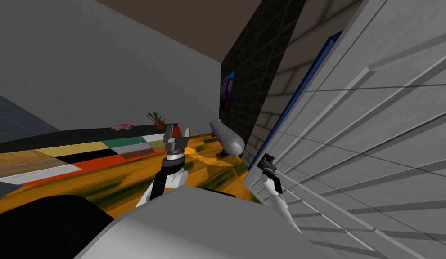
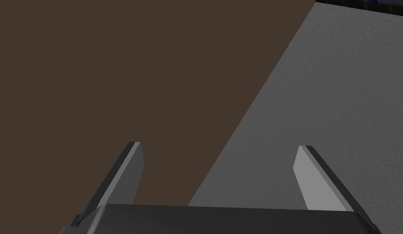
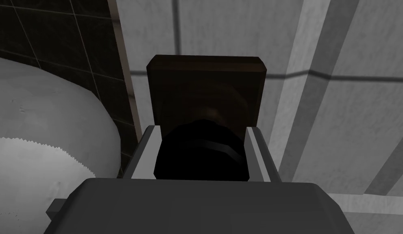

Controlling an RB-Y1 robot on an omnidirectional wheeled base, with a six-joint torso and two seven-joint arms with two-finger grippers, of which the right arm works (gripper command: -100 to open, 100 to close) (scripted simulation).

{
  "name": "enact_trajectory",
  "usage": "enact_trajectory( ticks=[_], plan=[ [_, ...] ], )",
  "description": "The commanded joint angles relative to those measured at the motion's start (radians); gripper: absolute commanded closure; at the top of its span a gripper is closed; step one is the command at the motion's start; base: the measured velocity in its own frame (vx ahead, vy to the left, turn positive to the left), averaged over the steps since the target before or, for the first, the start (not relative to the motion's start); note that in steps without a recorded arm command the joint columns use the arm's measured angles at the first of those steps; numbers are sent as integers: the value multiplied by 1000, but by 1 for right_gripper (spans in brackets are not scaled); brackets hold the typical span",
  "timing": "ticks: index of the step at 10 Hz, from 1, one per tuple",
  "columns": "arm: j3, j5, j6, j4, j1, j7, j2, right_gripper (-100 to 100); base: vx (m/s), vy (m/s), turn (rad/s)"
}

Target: Pull the door open

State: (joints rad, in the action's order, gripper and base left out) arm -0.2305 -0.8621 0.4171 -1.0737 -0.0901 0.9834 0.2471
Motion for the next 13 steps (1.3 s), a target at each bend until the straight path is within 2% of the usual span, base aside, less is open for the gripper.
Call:
enact_trajectory(
  ticks=[1, 6, 7, 13],
  plan=[
    [21, 4, -5, -11, 7, 10, 3, 100, -267, 2, 116],
    [78, 13, -15, -34, 18, 43, 18, 100, -245, -13, 94],
    [71, 11, -16, -29, 17, 38, 16, 100, -104, 4, 34],
    [132, 20, -21, -56, 40, 84, 45, 100, -194, -21, 100]
  ],
)
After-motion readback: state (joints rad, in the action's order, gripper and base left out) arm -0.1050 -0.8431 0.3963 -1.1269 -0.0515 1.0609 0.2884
